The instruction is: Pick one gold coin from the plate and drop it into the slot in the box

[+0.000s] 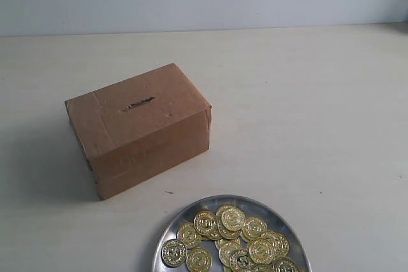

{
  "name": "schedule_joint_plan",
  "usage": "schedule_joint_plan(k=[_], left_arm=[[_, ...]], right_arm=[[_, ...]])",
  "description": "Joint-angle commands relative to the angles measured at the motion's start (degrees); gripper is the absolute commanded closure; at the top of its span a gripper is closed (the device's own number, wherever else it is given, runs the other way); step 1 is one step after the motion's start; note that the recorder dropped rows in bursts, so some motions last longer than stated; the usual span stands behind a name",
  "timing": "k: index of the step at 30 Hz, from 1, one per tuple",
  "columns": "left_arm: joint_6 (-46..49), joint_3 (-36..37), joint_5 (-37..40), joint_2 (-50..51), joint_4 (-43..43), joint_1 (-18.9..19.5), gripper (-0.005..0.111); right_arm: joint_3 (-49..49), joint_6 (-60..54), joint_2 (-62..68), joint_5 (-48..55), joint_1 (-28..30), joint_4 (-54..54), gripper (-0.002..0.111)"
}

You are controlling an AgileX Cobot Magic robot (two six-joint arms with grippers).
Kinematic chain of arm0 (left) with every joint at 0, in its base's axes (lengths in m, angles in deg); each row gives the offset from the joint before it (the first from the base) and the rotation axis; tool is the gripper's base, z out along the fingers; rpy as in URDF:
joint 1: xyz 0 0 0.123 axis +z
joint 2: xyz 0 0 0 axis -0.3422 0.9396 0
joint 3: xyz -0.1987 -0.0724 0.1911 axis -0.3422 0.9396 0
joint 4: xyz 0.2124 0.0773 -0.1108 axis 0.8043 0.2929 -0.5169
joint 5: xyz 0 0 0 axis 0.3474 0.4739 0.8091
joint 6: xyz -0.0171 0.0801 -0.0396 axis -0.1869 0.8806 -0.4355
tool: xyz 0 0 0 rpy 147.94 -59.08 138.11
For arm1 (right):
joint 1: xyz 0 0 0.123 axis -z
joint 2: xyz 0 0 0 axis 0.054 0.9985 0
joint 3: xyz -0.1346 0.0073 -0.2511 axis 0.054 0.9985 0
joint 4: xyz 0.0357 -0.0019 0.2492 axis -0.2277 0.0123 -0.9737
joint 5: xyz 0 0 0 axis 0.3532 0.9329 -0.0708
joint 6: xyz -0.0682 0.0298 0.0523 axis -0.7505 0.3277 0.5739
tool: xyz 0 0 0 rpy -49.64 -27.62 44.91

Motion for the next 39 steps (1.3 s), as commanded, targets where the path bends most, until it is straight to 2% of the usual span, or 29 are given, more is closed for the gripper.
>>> schedule_joint_plan(k=[1,4,8,13,20,32,34,35,37,38,39], left_arm=[[-0.3,3.3,-4.5,-0.2,10.1,0.3,0.107],[-0.3,7.2,-8.9,-0.2,10.1,0.3,0.107],[-0.3,11.4,-9.6,-0.2,10.1,0.3,0.107],[-0.3,12.0,-9.9,-0.2,10.3,-0.6,0.107],[-0.3,12.0,-10.3,-0.2,10.3,-2.1,0.107],[-1.3,12.0,-10.4,-0.2,8.2,-2.1,0.107],[-8.4,12.0,-10.6,-0.2,6.3,-2.1,0.107],[-14.8,12.0,-11.0,-0.2,4.7,-2.1,0.107],[-39.9,12.0,-11.1,-0.2,-1.3,-2.1,0.107],[-49.7,12.0,-11.0,-0.2,-1.5,-2.1,0.107],[-55.0,12.0,-10.9,-0.2,-1.4,-2.1,0.107]], right_arm=[[6.2,0.0,-0.1,-1.8,0.2,0.8,0.108],[10.6,0.0,-0.1,-1.8,0.2,0.3,0.108],[16.9,-0.2,-0.1,-1.9,0.2,-0.1,0.108],[22.2,-0.2,-0.1,-1.9,0.2,-0.2,0.108],[22.6,0.0,-0.1,-2.2,0.2,-0.9,0.108],[22.6,0.0,-0.1,-2.4,0.2,-1.3,0.108],[22.6,0.0,-0.1,-2.4,0.2,-1.5,0.108],[22.6,0.0,-0.1,-2.4,0.2,-1.5,0.108],[22.6,0.0,-0.1,-2.4,0.2,-1.7,0.108],[22.6,0.0,-0.1,-2.4,0.2,-1.7,0.108],[22.6,-0.3,-0.1,-2.4,0.2,-1.7,0.108]])
